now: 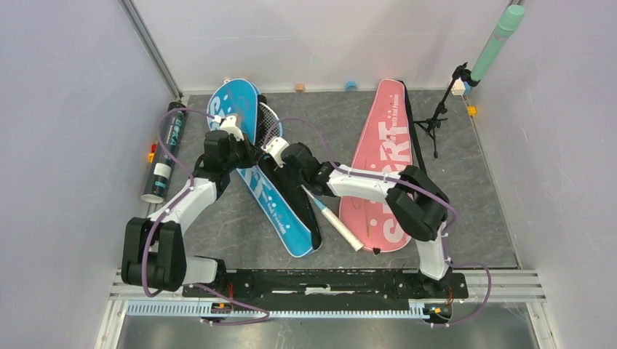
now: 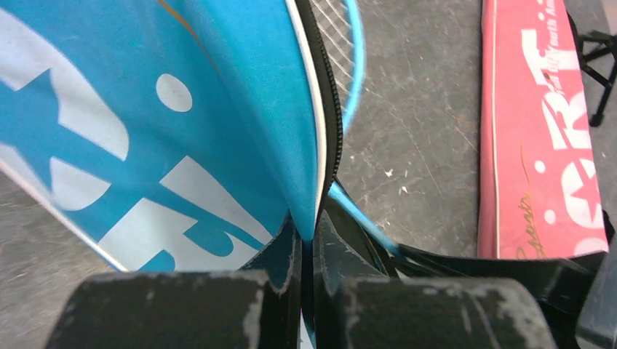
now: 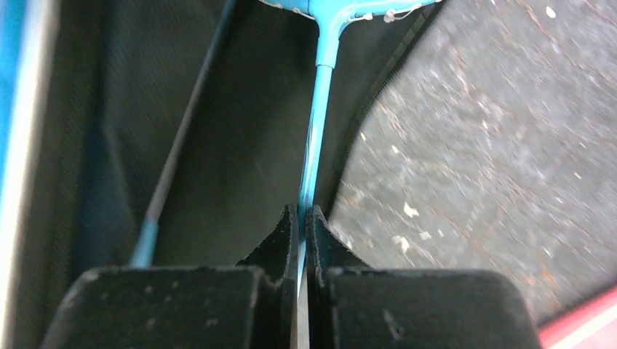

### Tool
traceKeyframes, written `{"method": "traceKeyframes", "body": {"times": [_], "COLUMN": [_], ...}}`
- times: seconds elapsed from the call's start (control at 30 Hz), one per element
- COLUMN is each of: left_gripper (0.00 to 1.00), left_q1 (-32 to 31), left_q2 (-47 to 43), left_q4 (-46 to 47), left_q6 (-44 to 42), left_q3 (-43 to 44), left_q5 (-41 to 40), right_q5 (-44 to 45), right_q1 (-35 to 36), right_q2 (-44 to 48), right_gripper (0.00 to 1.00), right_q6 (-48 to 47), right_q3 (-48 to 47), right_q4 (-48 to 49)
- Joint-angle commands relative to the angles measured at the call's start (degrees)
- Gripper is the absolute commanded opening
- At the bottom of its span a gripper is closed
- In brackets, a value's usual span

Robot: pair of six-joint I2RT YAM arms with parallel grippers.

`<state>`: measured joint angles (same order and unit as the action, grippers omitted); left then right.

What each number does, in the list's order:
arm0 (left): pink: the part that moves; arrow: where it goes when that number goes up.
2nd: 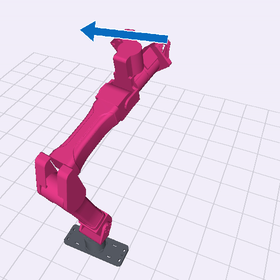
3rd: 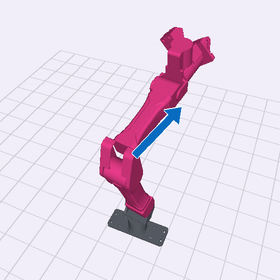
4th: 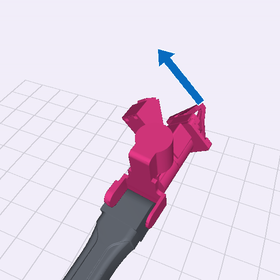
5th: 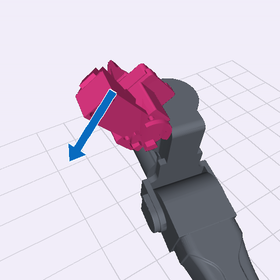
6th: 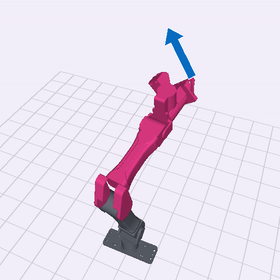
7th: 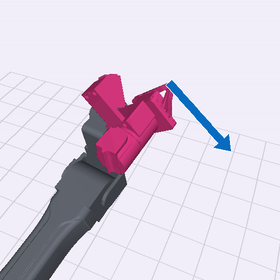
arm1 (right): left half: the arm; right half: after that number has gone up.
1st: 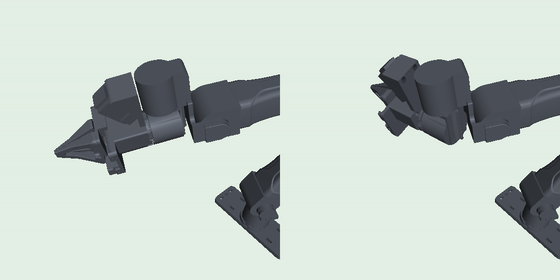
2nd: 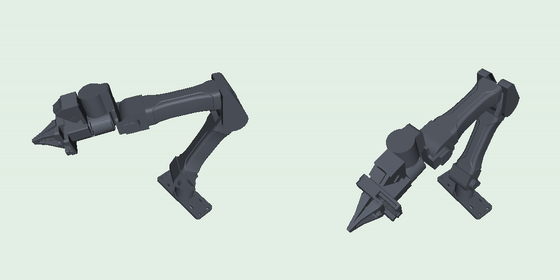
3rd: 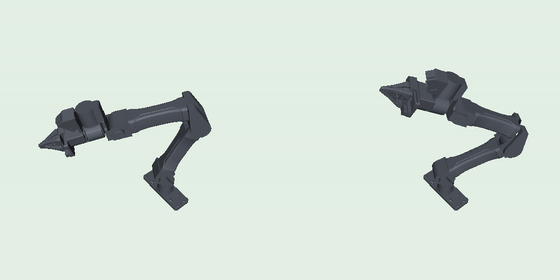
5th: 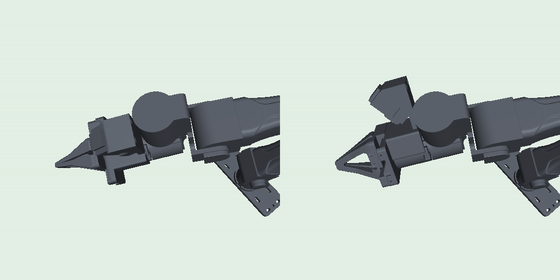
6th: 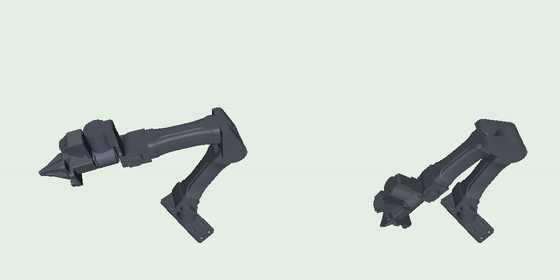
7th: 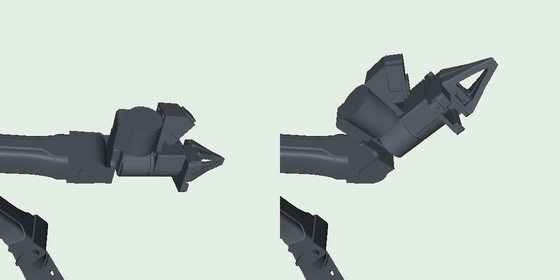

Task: Pack up the badminton gear
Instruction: Place the racket in the racket bag.

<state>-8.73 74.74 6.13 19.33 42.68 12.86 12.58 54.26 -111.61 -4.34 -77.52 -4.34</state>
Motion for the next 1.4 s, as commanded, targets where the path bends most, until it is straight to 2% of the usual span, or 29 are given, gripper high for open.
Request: {"method": "traceKeyframes", "body": {"times": [0.0, 0.03, 0.1, 0.13, 0.2, 0.33, 0.5, 0.57, 0.67, 0.77, 0.9, 1.07, 1.37], "left_gripper": [0.02, 0.02, 0.02, 0.02, 0.02, 0.02, 0.02, 0.02, 0.02, 0.02, 0.02, 0.02, 0.02], "left_q1": [-0.6, -0.7, -0.9, -0.9, -0.9, -0.9, -1.0, -1.0, -1.0, -1.1, -1.0, -1.0, -1.1], "left_q2": [2.9, 3.6, 4.4, 4.5, 4.3, 4.2, 4.5, 4.6, 4.7, 4.0, 3.1, 2.8, 1.1], "left_q4": [8.3, 8.4, 8.3, 8.1, 7.4, 6.3, 7.1, 8.0, 8.0, 8.2, 8.7, 9.0, 9.7], "left_q6": [3.3, 3.8, 4.1, 4.2, 4.2, 4.0, 4.7, 5.3, 5.6, 5.6, 5.5, 5.5, 5.8], "left_q3": [3.0, 3.1, 3.0, 2.9, 2.5, 1.6, -0.6, -1.3, -1.1, -1.3, -1.7, -2.1, -3.1], "left_q5": [13.9, 14.2, 14.1, 13.6, 11.8, 8.8, 7.6, 7.6, 8.1, 8.3, 8.1, 8.0, 8.3], "right_q5": [-5.4, -7.3, -16.5, -20.2, -25.5, -26.4, -26.1, -26.7, -29.6, -33.8, -37.3, -38.6, -34.8], "right_q1": [-0.7, -1.4, -3.1, -3.9, -4.9, -5.6, -6.0, -6.0, -5.8, -4.9, -1.7, 0.9, 3.1], "right_q2": [-5.6, -7.1, -8.6, -8.4, -6.4, 2.2, 20.4, 26.0, 30.8, 33.8, 35.9, 34.2, 25.0], "right_gripper": [0.00, 0.00, 0.04, 0.10, 0.32, 0.57, 0.71, 0.73, 0.73, 0.72, 0.72, 0.72, 0.70], "right_q6": [7.7, 9.6, 14.0, 16.0, 17.2, 13.0, 9.7, 9.6, 11.3, 15.6, 16.7, 20.0, 24.0], "right_q3": [-8.1, -9.7, -11.1, -9.5, -4.0, 8.5, 29.7, 35.8, 40.2, 44.6, 45.9, 47.0, 44.4], "right_q4": [9.8, 10.5, 12.3, 14.5, 19.3, 21.2, 25.9, 25.1, 18.8, 20.3, 20.0, 21.4, 24.1]}}
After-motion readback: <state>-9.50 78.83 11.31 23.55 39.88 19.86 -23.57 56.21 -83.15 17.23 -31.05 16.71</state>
